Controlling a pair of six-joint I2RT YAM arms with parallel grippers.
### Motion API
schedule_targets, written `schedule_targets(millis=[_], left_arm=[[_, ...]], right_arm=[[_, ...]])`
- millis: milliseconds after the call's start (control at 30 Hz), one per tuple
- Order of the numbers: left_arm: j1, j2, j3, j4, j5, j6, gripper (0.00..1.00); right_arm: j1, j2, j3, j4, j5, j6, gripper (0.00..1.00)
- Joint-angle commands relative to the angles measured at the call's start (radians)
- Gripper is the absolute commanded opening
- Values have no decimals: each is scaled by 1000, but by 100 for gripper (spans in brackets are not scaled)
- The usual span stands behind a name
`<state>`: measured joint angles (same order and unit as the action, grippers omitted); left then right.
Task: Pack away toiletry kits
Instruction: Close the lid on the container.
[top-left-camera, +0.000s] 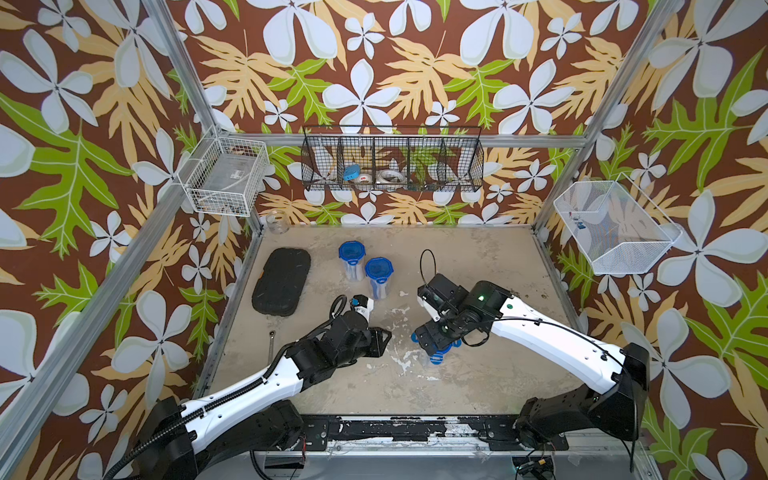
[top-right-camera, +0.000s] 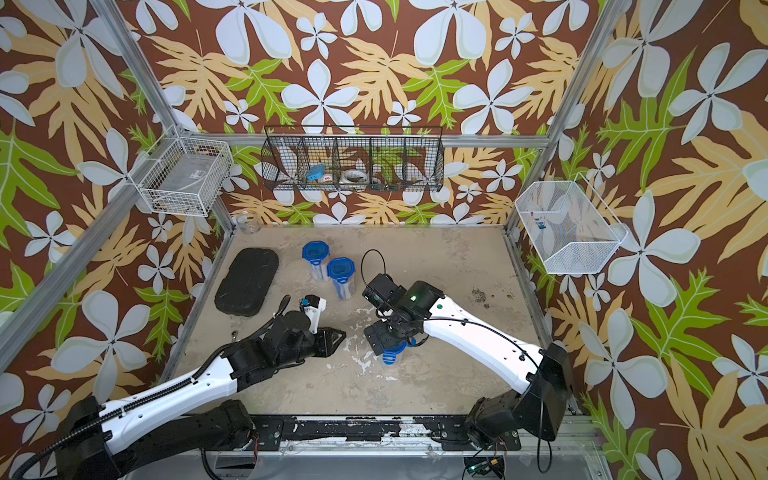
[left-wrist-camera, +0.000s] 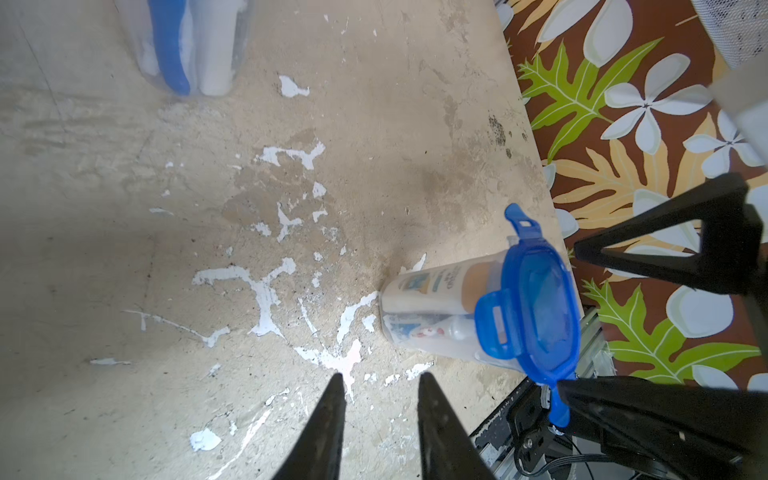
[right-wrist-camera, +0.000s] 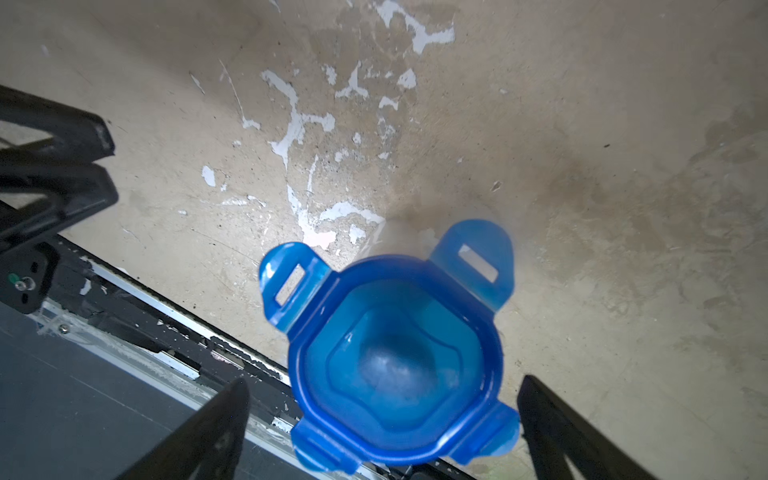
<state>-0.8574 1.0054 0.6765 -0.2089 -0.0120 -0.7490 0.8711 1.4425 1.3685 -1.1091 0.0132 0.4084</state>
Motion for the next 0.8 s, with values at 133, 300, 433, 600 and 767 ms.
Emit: schedule_targets(millis=[133, 300, 433, 600, 767], left_arm=[[9, 124, 280, -357, 0, 176, 42], [0, 224, 410, -406, 135, 120, 47], [-33, 306, 496, -412, 171, 89, 47], [-63, 404, 572, -454, 164, 120, 52], [-79, 440, 588, -471, 162, 125, 53]], right_arm=[[-26, -59, 28, -92, 44, 29, 100], [-87, -221, -118, 2, -111, 105, 89], [-150, -338, -229, 111, -215, 151, 78], [-153, -321, -270, 189, -244, 170, 71], [-183, -333, -305, 221, -235, 167, 65]])
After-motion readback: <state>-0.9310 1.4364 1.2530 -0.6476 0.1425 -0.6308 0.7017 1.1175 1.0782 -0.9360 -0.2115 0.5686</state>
